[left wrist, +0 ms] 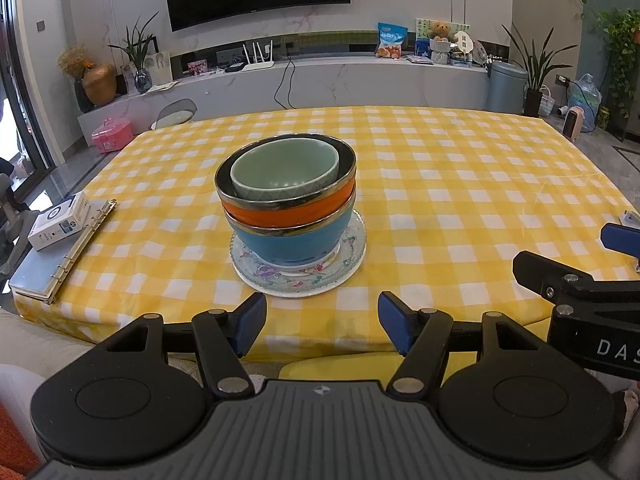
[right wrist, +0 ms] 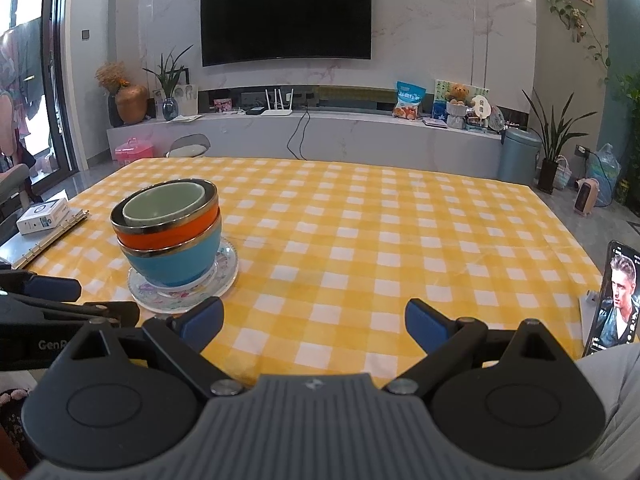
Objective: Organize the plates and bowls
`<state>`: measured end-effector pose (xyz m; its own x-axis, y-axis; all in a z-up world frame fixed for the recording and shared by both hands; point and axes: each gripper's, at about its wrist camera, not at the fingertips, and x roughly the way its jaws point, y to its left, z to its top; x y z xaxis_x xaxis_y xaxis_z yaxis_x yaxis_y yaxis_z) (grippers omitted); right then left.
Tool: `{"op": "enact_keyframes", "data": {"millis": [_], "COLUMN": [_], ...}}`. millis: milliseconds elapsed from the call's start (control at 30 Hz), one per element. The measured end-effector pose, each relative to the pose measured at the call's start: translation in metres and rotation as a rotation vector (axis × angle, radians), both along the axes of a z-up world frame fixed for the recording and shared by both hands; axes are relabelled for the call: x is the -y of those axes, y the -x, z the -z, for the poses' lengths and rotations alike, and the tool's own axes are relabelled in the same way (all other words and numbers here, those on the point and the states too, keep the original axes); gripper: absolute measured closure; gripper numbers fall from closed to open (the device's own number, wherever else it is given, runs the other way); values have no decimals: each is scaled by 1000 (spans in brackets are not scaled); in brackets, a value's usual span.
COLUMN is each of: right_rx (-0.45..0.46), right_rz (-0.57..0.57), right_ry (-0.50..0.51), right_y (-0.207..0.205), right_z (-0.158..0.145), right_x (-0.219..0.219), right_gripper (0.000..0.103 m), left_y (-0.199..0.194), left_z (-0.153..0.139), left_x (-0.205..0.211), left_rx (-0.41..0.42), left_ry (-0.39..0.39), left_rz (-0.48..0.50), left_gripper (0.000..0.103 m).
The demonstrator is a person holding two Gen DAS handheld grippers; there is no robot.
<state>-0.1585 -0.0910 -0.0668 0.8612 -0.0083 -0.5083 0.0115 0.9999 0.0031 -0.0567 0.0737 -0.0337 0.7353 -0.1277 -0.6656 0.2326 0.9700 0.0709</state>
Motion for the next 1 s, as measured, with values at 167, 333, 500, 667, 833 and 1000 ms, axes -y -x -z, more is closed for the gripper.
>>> {"op": "enact_keyframes", "data": {"millis": [167,333,500,667,833,1000], "right_rx": [-2,-1,-5,-8,-11,-12], "right_rz": [0,0,-5,-5,-8,-8], "right_ry": [0,0,-2,-2,3,3], "right_y": [0,0,-1,-1,-2,-3], "right_z": [0,0,1,2,3,2], "right_x": [0,0,-1,-1,-3,-3], "right_gripper": [8,8,8,8,8,8], "left_y": [0,0,0,0,0,0], "left_z": [0,1,1,1,1,1], "left_x": [0,-1,-1,-2,-2,-2], "left_rx": [-1,-3,-6,-6,-6,-6], "left_ry": [0,0,0,0,0,0], "left_rz": [-1,-6,-8,-7,-8,-8], "left_gripper": [27,27,27,27,27,27]}}
